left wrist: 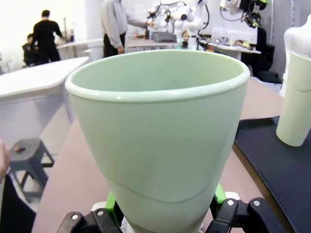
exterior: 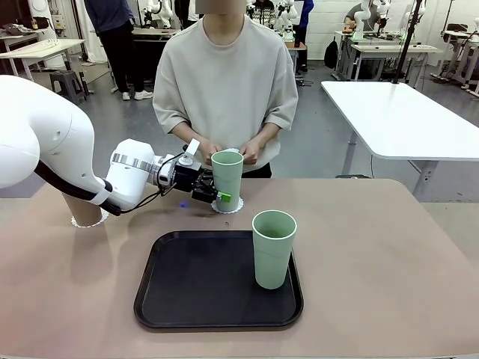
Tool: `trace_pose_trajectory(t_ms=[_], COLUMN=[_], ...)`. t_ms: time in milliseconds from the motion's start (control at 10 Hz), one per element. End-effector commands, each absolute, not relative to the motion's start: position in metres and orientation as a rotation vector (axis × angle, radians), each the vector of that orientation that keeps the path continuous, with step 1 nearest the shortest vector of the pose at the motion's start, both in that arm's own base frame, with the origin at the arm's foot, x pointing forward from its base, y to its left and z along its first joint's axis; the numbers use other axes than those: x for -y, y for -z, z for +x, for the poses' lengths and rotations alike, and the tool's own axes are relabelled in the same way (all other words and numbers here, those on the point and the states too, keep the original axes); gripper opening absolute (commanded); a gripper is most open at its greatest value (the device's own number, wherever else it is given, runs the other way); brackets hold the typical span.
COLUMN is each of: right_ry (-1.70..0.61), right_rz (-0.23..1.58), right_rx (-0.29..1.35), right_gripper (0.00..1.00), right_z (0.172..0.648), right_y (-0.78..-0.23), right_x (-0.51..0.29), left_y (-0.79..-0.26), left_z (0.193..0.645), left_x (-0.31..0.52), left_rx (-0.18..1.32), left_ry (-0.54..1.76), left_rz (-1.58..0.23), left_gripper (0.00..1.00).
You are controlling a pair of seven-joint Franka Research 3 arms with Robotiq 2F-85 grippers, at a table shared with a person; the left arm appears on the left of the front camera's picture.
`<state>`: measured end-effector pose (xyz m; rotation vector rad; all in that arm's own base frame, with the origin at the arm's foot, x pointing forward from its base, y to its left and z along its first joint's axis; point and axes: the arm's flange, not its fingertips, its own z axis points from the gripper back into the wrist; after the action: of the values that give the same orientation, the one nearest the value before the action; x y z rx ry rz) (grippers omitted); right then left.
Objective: Place coasters on the table and set cups on them.
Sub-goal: Take one Reusable plastic cup from the Flat Tray and place it on a coaster set by the human.
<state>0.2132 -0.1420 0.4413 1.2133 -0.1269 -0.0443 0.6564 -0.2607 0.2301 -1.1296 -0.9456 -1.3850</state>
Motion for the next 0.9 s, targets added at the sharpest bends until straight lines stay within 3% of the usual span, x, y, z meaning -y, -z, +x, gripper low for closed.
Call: trace_pose_trajectory(t_ms=[0, 100, 800], right_ry=[0.04, 0.04, 0.04], right_rz=[1.226, 1.226, 1.226], right_rx=[0.129, 0.129, 0.129], right_gripper=[1.0, 1.0, 1.0], right_z=[0.2127, 0.2127, 0.2127], right_y=[-0.4414, -0.4414, -0.4414], right_x=[0.1424, 0.1424, 0.1424], left_y=[-0.2294, -0.2291, -0.2284], left_z=[0.6661, 0.6658, 0.6657], left_x=[0.2624, 0.2623, 0.2607], left_rx=[0.917, 0.918, 0.893], left_ry=[1.394, 1.395, 1.411], left_rz=[-1.104, -1.103, -1.104], left_gripper=[0.82, 1.0, 1.0])
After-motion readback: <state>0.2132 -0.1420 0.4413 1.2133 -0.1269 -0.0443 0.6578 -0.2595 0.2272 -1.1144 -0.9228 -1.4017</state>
